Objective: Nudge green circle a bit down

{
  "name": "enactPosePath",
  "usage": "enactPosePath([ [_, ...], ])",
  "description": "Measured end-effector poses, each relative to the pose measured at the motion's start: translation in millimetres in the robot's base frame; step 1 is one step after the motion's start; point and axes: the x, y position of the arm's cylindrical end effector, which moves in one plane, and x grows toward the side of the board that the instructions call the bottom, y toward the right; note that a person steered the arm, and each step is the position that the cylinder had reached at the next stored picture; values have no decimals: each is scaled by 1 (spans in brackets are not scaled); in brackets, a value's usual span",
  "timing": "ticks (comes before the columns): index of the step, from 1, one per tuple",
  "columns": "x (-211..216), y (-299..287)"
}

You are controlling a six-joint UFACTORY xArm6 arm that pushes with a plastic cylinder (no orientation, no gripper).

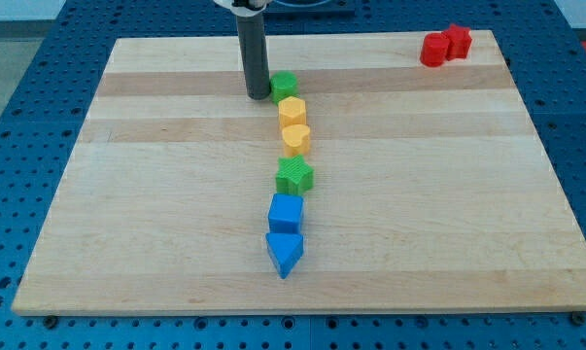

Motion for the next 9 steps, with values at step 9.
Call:
enactPosePath([
  [9,-41,66],
])
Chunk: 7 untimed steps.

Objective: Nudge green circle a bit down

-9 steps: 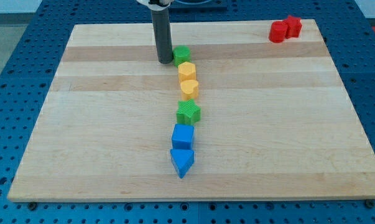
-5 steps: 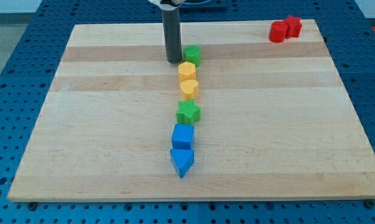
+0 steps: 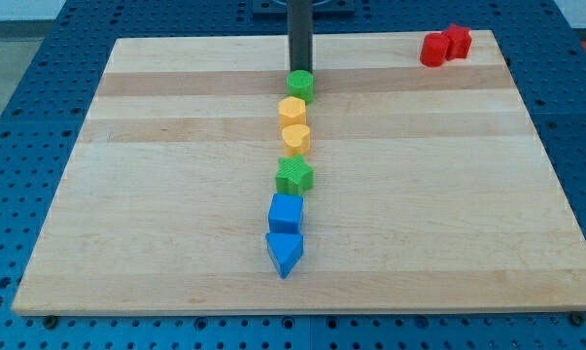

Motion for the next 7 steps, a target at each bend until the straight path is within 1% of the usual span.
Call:
enactPosePath([
  [7,15,14],
])
